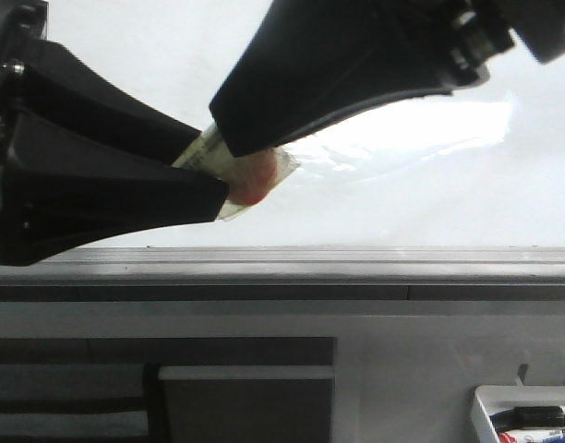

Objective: Write number 5 on whiteboard

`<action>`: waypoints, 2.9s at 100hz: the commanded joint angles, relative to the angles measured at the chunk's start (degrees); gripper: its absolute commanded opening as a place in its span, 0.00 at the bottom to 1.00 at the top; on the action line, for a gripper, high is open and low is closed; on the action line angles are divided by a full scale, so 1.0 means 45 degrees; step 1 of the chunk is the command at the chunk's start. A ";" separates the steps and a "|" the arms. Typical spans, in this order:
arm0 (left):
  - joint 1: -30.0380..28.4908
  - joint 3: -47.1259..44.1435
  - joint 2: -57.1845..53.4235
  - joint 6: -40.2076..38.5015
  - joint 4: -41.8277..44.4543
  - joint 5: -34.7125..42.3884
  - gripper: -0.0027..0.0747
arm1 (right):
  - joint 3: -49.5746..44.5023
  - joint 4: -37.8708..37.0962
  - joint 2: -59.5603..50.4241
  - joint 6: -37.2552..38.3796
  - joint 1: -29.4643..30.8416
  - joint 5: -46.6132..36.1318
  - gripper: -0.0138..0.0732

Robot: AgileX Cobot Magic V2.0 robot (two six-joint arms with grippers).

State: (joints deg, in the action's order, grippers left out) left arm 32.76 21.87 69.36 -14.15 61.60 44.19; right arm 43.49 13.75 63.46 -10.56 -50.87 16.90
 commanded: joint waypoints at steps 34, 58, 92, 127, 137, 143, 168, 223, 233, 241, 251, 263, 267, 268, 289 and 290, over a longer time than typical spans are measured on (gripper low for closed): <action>0.0058 0.0213 -0.1638 -0.1505 -0.0551 0.0564 0.55 | 0.0504 0.0217 -0.0130 -0.0084 0.0620 -0.1691 0.09; 0.0058 0.0194 -0.4196 -0.1515 -0.1082 -0.3832 0.55 | 0.1235 0.0217 -0.0103 -0.0084 0.1294 -0.1583 0.09; 0.0058 0.0194 -0.4986 -0.1515 -0.4513 -0.5029 0.55 | 0.3518 -0.0193 0.1268 -0.0084 0.2729 -0.0029 0.09; -0.1076 0.0194 -0.4986 -0.1492 -0.5033 -0.4987 0.48 | 0.5012 -0.0570 0.2751 -0.0084 0.3957 0.0476 0.09; -0.1371 0.0194 -0.4986 -0.1492 -0.5033 -0.4919 0.48 | 0.5012 -0.0545 0.3032 -0.0084 0.4079 0.1154 0.09; -0.1457 0.0194 -0.4986 -0.1492 -0.5033 -0.4824 0.48 | 0.4881 -0.0492 0.3127 -0.0084 0.4079 0.1650 0.09; -0.1488 0.0194 -0.4986 -0.1492 -0.5033 -0.4679 0.48 | 0.4062 -0.0153 0.3090 -0.0084 0.4079 0.1651 0.09; -0.1488 0.0194 -0.4986 -0.1492 -0.5033 -0.4666 0.48 | 0.3801 0.0678 0.3098 -0.0109 0.2544 0.0731 0.09; -0.1488 0.0194 -0.4986 -0.1492 -0.5033 -0.4666 0.48 | 0.4286 0.0678 0.2623 -0.0109 0.2513 0.1096 0.09; -0.1488 0.0194 -0.4986 -0.1492 -0.5033 -0.4666 0.48 | 0.4347 0.0382 0.2149 -0.0109 0.2566 0.1059 0.09; -0.1488 0.0194 -0.4986 -0.1492 -0.5033 -0.4666 0.48 | 0.4601 0.0024 0.2050 -0.0109 0.2814 0.1062 0.09; -0.1488 0.0194 -0.4986 -0.1492 -0.5033 -0.4666 0.48 | 0.4739 0.0025 0.2277 -0.0109 0.3394 0.1126 0.09; -0.1488 0.0194 -0.4986 -0.1492 -0.5033 -0.4666 0.48 | 0.4739 0.0025 0.2291 -0.0109 0.3571 0.1099 0.09; -0.1488 0.0194 -0.4986 -0.1492 -0.5033 -0.4666 0.48 | 0.4739 0.0025 0.2291 -0.0109 0.3594 0.1097 0.09; -0.1488 0.0194 -0.4986 -0.1492 -0.5033 -0.4693 0.48 | 0.4739 -0.0002 0.2374 -0.0109 0.3800 0.0678 0.09; -0.1488 0.0194 -0.4986 -0.1492 -0.5033 -0.4693 0.48 | 0.4739 -0.0002 0.2397 -0.0109 0.3800 0.0653 0.09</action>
State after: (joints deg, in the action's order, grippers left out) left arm 26.19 21.17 47.38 -20.25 40.59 19.73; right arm 62.79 13.90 75.36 -10.45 -34.09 24.85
